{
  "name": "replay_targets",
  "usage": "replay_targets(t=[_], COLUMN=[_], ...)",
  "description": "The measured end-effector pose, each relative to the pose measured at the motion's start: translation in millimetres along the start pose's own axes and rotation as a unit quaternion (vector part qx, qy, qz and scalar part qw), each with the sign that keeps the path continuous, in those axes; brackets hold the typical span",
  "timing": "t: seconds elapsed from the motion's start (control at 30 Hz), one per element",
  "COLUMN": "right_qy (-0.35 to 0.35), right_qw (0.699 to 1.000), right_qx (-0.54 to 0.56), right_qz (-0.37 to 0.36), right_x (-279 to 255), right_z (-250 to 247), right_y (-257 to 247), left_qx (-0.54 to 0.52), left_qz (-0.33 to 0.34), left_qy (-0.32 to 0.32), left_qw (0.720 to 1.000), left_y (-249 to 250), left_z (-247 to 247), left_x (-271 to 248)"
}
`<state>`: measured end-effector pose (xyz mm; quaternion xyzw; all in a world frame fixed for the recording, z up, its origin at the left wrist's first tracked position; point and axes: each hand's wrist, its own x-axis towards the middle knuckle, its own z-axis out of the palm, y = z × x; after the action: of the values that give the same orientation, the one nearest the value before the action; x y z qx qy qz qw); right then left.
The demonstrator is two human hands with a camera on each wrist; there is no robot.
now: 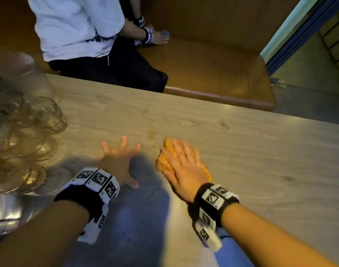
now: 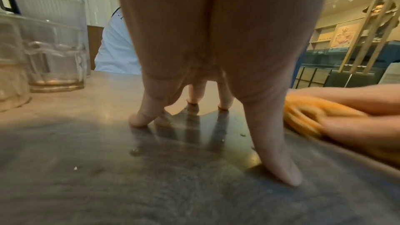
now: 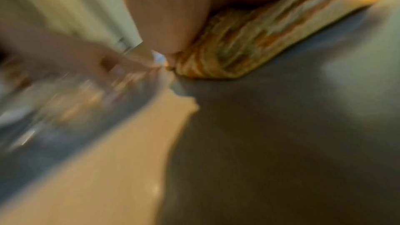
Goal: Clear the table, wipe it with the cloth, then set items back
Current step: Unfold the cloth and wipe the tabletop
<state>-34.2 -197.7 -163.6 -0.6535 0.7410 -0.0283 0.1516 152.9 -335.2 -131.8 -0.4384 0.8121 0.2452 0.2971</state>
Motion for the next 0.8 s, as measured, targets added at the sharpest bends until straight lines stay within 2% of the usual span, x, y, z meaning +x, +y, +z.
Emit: replay_targets(t=[0.03, 0.07, 0.1, 0.13, 0.17, 0.2, 0.23, 0.27, 0.3, 0.33, 0.37, 0.4, 0.47, 0.5, 0.53, 0.57, 0.6, 0.67, 0.7, 0.73, 0.77, 0.8], right_qy=[-0.025, -0.043, -0.047, -0.035, -0.012, 0.014, 0.03, 0.034, 0.029, 0.022, 0.017, 0.005, -0.048, -0.063, -0.06, -0.037, 0.001, 0.046, 0.039, 0.03, 0.029, 0.038], right_qw=[0.994, 0.982, 0.978, 0.985, 0.996, 0.999, 0.988, 0.971, 0.962, 0.967, 0.983, 0.997, 0.99, 0.98, 0.98, 0.989, 0.998, 0.988, 0.978, 0.974, 0.977, 0.986], right_qx=[-0.023, -0.033, -0.038, -0.04, -0.031, -0.007, 0.021, 0.041, 0.042, 0.031, 0.02, 0.012, 0.004, 0.017, 0.029, 0.032, 0.037, 0.05, 0.055, 0.05, 0.043, 0.043], right_qz=[-0.107, -0.182, -0.2, -0.164, -0.079, 0.038, 0.151, 0.234, 0.268, 0.25, 0.183, 0.076, -0.132, -0.187, -0.185, -0.137, -0.051, 0.136, 0.196, 0.218, 0.205, 0.158], right_x=[-10, -8, 3, 20, 39, 60, 78, 94, 104, 105, 98, 87, 65, 63, 65, 72, 82, 111, 129, 141, 149, 153], right_z=[0, -4, -6, -8, -13, -20, -27, -30, -31, -29, -26, -24, -24, -28, -32, -36, -40, -51, -53, -53, -52, -50], right_y=[6, 21, 40, 56, 67, 73, 74, 71, 63, 53, 43, 39, 54, 72, 93, 113, 127, 138, 135, 127, 116, 106], left_qx=[0.0, -0.004, -0.012, -0.023, -0.031, -0.037, -0.041, -0.046, -0.049, -0.05, -0.049, -0.045, -0.042, -0.038, -0.036, -0.037, -0.039, -0.048, -0.053, -0.058, -0.062, -0.063], left_qz=[-0.001, -0.004, -0.005, -0.008, -0.008, -0.01, -0.011, -0.013, -0.015, -0.017, -0.021, -0.022, -0.022, -0.021, -0.019, -0.019, -0.019, -0.024, -0.026, -0.028, -0.029, -0.029], left_qy=[0.006, 0.003, -0.004, -0.011, -0.019, -0.029, -0.035, -0.036, -0.034, -0.034, -0.038, -0.04, -0.037, -0.035, -0.034, -0.032, -0.034, -0.037, -0.039, -0.042, -0.042, -0.041], left_qw=[1.0, 1.0, 1.0, 1.0, 0.999, 0.999, 0.998, 0.998, 0.998, 0.998, 0.998, 0.998, 0.998, 0.998, 0.999, 0.999, 0.998, 0.998, 0.997, 0.997, 0.997, 0.997], left_y=[0, 0, 0, -1, -1, -1, -2, -1, -1, -1, 0, 0, 0, -1, -1, 0, 0, 0, 0, 1, 2, 2], left_z=[1, 1, 1, 0, -1, -1, -1, -1, -1, -1, -1, 0, 1, 1, 0, 0, 1, 0, -1, -2, -2, -2], left_x=[-2, -3, -3, -3, -3, -2, -1, -1, 0, 0, 0, 1, 2, 1, 1, 0, 0, -1, -1, -1, -1, 0])
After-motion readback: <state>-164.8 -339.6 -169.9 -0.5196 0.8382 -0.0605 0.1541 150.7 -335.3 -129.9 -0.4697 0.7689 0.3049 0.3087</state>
